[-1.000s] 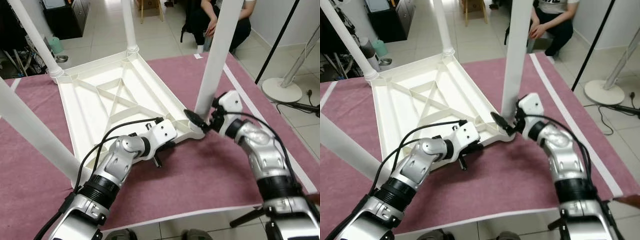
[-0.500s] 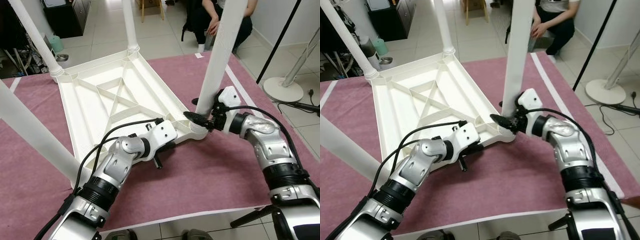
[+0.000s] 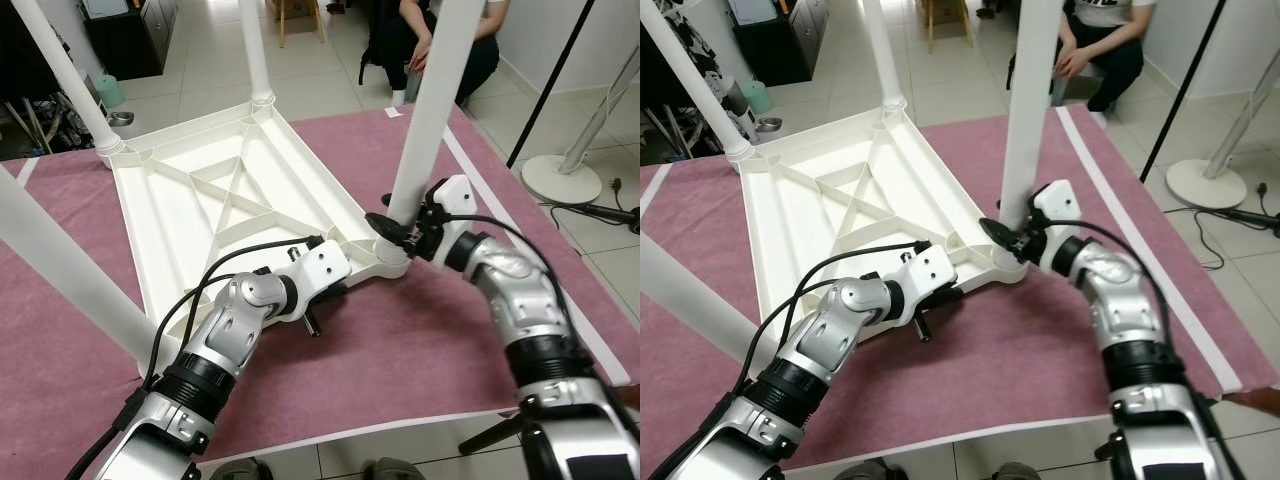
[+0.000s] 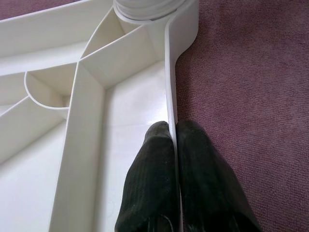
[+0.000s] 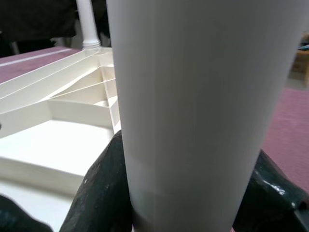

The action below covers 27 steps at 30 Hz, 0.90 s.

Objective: Building children table

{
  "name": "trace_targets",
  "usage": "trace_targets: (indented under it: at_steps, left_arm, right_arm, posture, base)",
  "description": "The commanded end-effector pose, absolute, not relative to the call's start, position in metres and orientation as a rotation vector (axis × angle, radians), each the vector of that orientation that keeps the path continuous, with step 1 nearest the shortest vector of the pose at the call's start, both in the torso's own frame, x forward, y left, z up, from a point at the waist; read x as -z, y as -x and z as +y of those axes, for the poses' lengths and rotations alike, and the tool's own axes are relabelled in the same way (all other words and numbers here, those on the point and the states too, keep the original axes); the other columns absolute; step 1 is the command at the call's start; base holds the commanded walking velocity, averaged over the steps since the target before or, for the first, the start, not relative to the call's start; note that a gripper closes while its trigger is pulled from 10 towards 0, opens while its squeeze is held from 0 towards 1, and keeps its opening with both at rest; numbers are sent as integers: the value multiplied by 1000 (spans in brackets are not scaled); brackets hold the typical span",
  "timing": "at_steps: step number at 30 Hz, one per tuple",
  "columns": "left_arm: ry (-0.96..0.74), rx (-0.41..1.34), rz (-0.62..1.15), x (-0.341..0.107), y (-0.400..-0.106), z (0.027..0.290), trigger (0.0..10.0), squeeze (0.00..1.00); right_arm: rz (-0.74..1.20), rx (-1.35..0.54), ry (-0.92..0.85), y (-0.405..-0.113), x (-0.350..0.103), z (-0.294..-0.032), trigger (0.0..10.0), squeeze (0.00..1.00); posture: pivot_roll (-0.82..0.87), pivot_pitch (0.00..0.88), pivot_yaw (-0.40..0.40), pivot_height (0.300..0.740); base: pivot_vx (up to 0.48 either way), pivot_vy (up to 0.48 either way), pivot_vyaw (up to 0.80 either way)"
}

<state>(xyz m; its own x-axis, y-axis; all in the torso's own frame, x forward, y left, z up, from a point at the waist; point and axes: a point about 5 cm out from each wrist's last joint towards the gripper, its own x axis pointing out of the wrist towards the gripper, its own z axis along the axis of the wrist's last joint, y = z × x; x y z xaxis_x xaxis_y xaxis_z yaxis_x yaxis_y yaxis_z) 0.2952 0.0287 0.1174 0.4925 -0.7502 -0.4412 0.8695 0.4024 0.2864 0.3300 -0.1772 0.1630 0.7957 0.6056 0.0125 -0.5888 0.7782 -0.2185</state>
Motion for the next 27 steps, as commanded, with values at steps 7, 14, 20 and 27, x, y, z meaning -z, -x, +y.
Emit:
trace_targets:
  at_steps: [7,14,20,27]
  left_arm:
    - [-541,964,314,-103,-294,35,0,0]
    - [-535,962,315,-102,-293,34,0,0]
    - [-532,963,316,-102,-293,33,0,0]
    - [-531,963,314,-102,-294,32,0,0]
  right_arm:
    - [14,-504,223,-328,-129,-160,0,0]
    - [45,-170,256,-330,-117,-156,0,0]
    - [48,49,200,-326,-111,-147,0,0]
    - [20,118,180,-325,-114,-137,0,0]
  posture:
    - [-18,0,127,740]
    - [-20,0,121,740]
    - [-24,0,123,740]
    - [-26,0,124,740]
  base:
    - [0,0,0]
    - [0,0,0]
    - [0,0,0]
    - [0,0,0]
